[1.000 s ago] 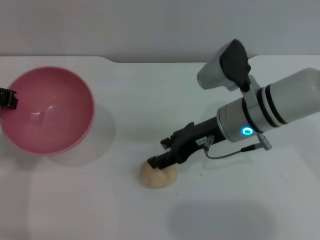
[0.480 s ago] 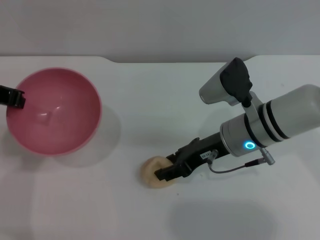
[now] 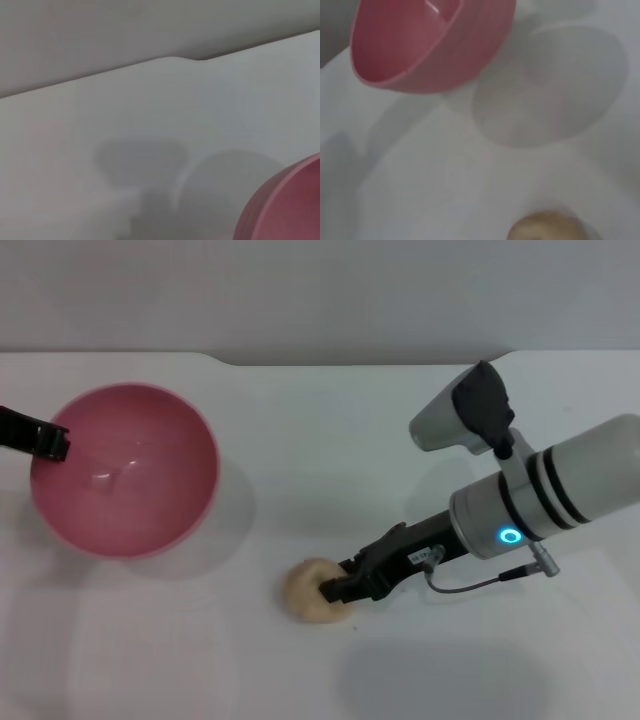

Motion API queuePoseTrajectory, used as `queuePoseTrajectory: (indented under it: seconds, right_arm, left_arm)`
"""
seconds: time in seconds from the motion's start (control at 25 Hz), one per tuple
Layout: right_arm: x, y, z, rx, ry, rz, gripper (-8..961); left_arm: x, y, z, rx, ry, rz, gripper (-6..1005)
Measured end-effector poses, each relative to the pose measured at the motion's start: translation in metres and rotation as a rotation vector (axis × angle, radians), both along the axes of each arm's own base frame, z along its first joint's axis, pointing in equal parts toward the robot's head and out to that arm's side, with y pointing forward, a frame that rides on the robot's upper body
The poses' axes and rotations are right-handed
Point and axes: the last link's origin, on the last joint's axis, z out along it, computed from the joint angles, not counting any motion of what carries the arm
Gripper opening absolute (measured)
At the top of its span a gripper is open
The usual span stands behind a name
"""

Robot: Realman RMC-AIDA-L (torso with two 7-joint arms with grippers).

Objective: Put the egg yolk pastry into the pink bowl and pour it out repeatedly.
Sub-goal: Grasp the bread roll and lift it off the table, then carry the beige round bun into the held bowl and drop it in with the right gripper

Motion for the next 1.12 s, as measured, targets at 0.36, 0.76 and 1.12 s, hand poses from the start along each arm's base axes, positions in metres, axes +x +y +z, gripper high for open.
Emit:
queuePoseTrajectory:
  seconds: [0.36,0.76,1.12]
  right_arm:
    - [0.013,-0.002,0.056,0.078,0.145,-0.047,286]
    - [-0.021,-0.022,0.129,0.139,0.274,0.147,206]
    - [-0.051,-0.008,0.105,0.047,0.171,0.245,143]
  left_arm:
    - [0.011,0.011,-0.033,-0.118,0.022,-0.022,0]
    - [0.052,0.03,-0.092,-0.294,0.091,-0.144,0]
    - [0.097,0.023,-0.121,-0.396,0.048,-0.259,0]
